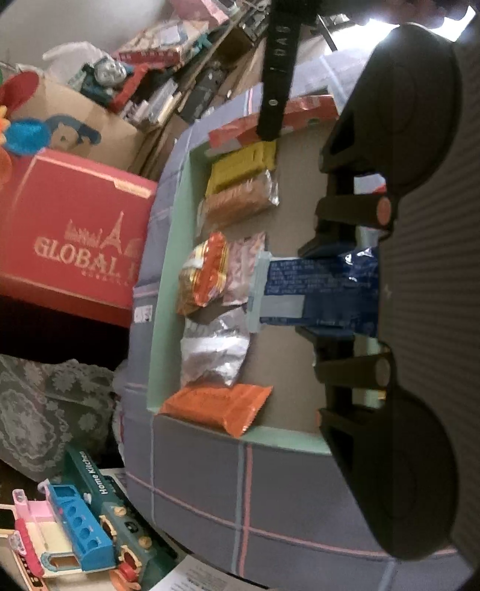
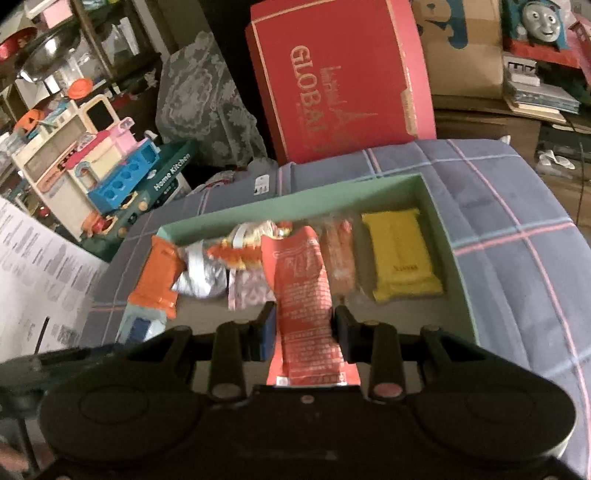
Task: Organize snacks
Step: 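Carry both packets into the green tray and open both grippers, then move both grippers back over the remaining snacks beside the tray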
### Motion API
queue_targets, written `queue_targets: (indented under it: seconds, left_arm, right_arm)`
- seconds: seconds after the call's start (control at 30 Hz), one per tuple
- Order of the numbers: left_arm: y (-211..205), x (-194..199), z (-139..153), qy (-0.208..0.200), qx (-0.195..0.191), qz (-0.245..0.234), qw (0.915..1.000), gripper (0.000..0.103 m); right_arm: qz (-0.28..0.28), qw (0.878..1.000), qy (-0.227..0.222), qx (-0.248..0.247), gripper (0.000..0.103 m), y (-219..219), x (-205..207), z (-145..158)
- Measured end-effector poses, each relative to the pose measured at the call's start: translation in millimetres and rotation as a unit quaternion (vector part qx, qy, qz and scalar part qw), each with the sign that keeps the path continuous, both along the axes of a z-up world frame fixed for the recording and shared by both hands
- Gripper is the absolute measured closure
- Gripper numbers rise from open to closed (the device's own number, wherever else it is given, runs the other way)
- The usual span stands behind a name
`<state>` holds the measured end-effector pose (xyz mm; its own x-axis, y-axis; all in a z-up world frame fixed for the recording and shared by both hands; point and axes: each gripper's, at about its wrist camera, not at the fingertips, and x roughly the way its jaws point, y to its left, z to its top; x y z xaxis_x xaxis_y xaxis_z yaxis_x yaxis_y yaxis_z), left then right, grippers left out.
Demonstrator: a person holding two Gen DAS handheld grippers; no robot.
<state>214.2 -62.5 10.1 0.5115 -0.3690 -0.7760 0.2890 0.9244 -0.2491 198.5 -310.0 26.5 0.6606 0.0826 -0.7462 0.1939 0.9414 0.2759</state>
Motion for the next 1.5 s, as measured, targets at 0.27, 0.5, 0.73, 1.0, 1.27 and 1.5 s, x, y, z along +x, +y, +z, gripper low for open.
queue_targets:
  seconds: [0.27,0.5,0.73,1.0,1.27,1.5]
  left_arm:
    - [-7,34,-29,0.018,0.032,-0.001,0.9993,0.067]
    - [-9,52,-45,0.031,0.042,-0.001,0.9987,0.067]
    - [-12,53,-45,0.019,0.041,0.014,0.9989,0.01]
    - [-9,39,-32,0.02,0.032,0.023,0.999,0.0]
    - [-7,3,-13,0.017,0.031,0.012,0.9993,0.0]
    - [-4,-40,-4,0.016,0.035,0.007,0.9992,0.0]
  right_arm:
    - [-0.013,0.999,0.026,0.014,0.07,2,66,-35]
    - [-0.018,0.999,0.023,0.018,0.065,1,97,-48]
    - [-0.016,1.0,-0.015,-0.007,0.015,2,95,-37]
    - [-0.008,1.0,-0.021,-0.02,0.0,5,73,-24]
    - [0.0,1.0,-0.022,-0.016,0.0,6,34,-4]
    - [-0.002,1.0,-0.018,-0.002,0.0,8,-18,5]
